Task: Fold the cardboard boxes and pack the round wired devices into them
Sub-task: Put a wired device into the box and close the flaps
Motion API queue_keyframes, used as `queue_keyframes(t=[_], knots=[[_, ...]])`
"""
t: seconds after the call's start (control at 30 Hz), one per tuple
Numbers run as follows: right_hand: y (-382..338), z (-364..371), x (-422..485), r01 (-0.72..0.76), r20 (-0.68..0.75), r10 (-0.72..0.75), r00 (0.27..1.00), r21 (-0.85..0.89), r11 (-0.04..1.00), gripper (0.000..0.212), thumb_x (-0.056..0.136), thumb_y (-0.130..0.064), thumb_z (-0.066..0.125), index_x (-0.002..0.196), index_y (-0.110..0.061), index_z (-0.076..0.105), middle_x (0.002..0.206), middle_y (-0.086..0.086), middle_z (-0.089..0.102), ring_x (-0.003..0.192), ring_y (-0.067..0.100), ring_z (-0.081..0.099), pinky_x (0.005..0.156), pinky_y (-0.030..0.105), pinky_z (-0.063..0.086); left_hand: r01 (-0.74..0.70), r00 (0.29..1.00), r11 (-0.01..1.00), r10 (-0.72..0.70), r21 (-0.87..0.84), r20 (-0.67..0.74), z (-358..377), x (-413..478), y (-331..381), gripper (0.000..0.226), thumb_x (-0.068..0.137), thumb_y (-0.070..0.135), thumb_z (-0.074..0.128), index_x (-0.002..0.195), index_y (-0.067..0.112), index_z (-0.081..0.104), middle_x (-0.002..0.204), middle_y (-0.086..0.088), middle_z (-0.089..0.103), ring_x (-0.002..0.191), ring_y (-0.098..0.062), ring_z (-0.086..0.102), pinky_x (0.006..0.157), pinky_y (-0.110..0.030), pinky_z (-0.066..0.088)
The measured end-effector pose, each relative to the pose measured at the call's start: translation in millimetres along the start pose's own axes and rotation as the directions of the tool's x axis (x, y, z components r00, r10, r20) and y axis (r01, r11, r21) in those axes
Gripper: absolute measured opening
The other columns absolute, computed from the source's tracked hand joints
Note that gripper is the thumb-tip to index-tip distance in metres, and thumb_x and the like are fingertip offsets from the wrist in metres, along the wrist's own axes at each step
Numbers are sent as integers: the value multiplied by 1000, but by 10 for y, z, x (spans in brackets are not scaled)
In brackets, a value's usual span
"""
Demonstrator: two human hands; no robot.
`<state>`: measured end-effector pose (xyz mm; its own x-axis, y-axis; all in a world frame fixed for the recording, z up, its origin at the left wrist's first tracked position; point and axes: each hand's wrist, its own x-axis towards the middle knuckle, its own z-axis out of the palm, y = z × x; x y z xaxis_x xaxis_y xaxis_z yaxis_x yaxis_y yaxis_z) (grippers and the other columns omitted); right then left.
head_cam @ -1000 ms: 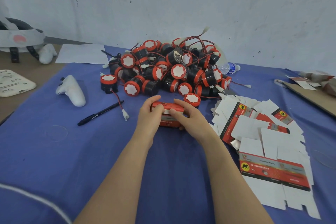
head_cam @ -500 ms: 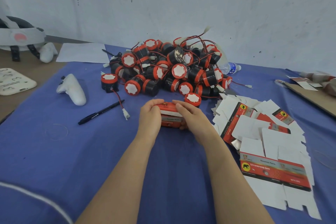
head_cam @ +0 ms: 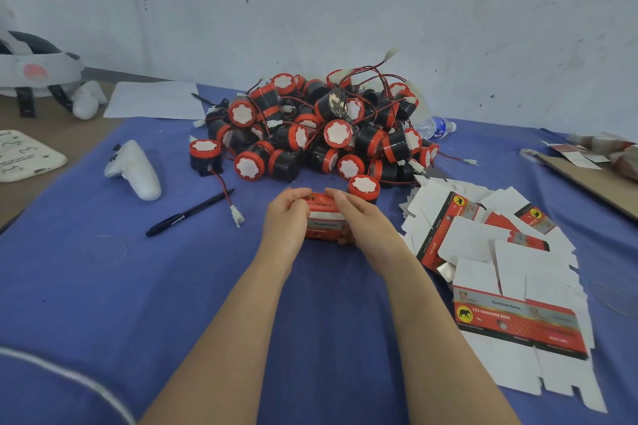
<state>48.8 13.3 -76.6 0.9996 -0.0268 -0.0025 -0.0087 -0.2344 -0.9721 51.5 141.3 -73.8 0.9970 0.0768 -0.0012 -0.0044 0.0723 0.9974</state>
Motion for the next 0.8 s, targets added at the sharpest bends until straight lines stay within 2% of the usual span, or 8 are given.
queue_keyframes(t=[0.13,0.27,0.4,0.5,0.57,0.67,0.73,0.8], knots=[[-13,-20,7,-37,3,37,999,41,998,28,102,-34,39,122,-35,59,122,-2,58,106,21,59,72,26,48,-22,1000,1000,22,-6,-20,21,-11,-9,19,98,17,44,96,28,60,92,12,56,80,-4,56,52,-9,45],[0,-28,2,-36,34,35,999,20,999,34,102,-29,41,136,-29,47,125,-1,53,102,15,57,70,21,49,-43,999,992,41,119,16,22,-17,-43,24,103,17,37,122,23,50,130,-3,47,109,-16,52,77,-21,47],[2,-29,7,-68,19,69,997,-52,996,47,101,-29,45,146,-22,34,115,-3,53,87,11,57,71,21,52,-13,999,983,4,181,53,-4,-4,-25,56,103,20,37,153,25,12,152,-4,31,126,-20,44,85,-25,40],[-1,-16,22,-77,18,79,997,-103,992,43,101,-27,46,141,-12,43,118,5,59,85,14,60,83,30,55,39,997,972,-55,232,63,-21,0,-4,67,103,21,39,154,20,-5,140,2,40,106,-11,49,80,-22,39],[-8,-17,31,-64,16,67,998,-147,987,35,101,-26,44,131,-12,53,109,3,64,79,12,61,86,33,55,58,993,954,-86,293,83,-67,13,14,54,103,22,40,152,15,17,126,6,45,96,-9,48,78,-24,39],[-35,12,11,-68,-9,68,998,-202,977,31,101,-27,42,127,-15,55,103,-3,62,77,9,61,79,28,56,47,989,957,-84,286,118,-132,25,14,24,102,19,42,124,18,52,124,-4,58,96,-12,52,82,-27,38],[-45,43,-8,-60,-30,55,998,-194,979,33,101,-28,42,132,-18,50,113,-2,60,88,9,60,75,21,53,14,991,974,-43,224,125,-123,6,24,26,103,16,38,124,23,51,124,-1,59,93,-6,53,80,-21,40],[-43,81,-15,-6,-42,2,999,-103,995,42,101,-32,44,142,-23,40,128,-1,57,108,13,56,90,28,50,-33,991,995,20,95,135,-101,3,42,40,104,16,34,141,33,39,132,7,53,105,-2,53,84,-13,41]])
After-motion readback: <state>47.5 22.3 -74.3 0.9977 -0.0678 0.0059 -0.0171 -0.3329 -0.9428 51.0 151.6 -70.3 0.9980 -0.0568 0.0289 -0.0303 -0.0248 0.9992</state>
